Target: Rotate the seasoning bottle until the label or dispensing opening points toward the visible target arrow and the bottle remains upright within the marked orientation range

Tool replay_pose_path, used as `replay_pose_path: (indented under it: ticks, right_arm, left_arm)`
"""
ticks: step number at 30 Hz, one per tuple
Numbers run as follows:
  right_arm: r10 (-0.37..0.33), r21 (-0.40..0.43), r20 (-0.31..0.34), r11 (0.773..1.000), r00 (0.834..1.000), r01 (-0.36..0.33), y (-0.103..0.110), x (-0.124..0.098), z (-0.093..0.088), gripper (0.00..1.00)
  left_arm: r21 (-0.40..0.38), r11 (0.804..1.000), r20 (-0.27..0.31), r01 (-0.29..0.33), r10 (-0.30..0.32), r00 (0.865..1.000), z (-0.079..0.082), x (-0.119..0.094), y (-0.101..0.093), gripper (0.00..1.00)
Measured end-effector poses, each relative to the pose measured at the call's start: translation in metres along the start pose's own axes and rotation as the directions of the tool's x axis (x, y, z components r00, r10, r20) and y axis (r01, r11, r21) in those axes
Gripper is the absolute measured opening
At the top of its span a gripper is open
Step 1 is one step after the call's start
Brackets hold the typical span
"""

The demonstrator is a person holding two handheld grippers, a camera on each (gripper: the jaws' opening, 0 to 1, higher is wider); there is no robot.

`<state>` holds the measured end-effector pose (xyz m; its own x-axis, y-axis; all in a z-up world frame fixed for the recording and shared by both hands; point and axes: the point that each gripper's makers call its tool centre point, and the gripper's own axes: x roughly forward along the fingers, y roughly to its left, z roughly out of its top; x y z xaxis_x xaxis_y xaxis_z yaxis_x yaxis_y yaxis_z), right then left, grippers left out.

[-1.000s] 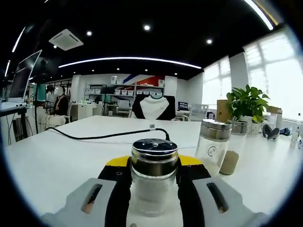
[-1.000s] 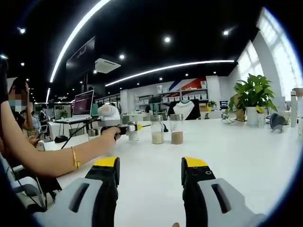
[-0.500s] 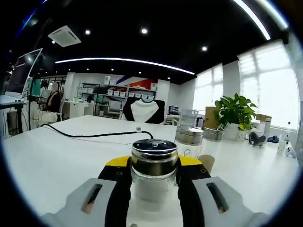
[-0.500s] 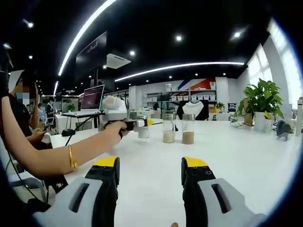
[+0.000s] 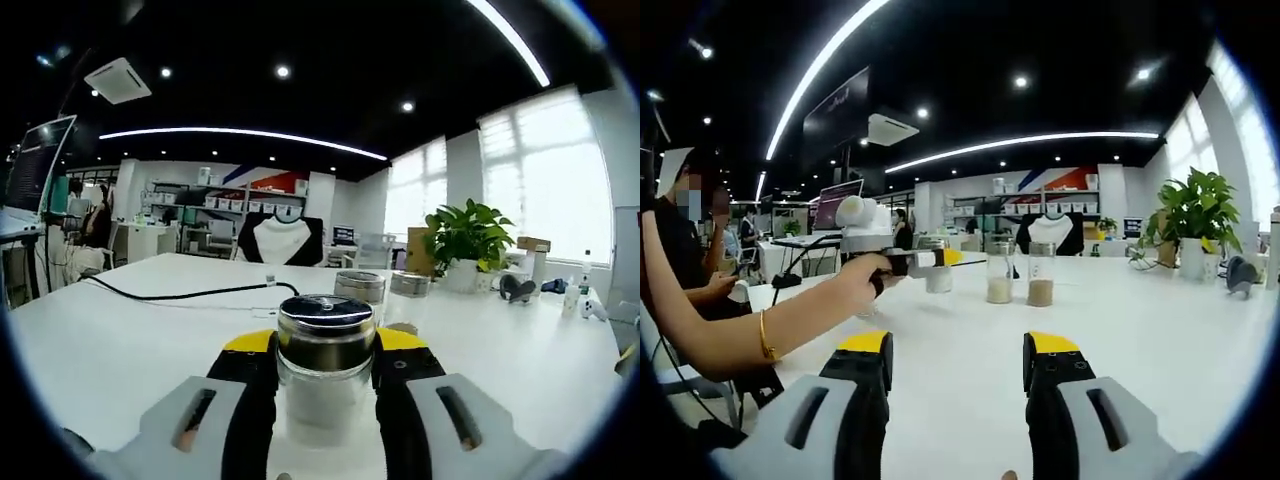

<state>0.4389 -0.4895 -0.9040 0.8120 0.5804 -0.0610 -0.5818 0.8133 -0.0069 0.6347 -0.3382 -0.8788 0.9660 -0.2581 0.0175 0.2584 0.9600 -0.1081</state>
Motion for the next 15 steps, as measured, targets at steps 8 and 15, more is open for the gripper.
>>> replay_pose_path:
  ticks: [8,15]
  right_arm:
    - [0.008,0.004,0.008,1.000,1.000,-0.008,-0.001,0.001,0.003,0.51]
    - [0.021,-0.007,0.006,1.000,1.000,-0.021,-0.003,0.005,0.003,0.51]
  left_arm:
    - [0.016,0.999,0.004,0.050,-0.050,0.999,0.004,-0.011,-0.009,0.38]
    - [0.084,0.993,0.002,0.080,-0.081,0.997,0.003,-0.025,-0.017,0.38]
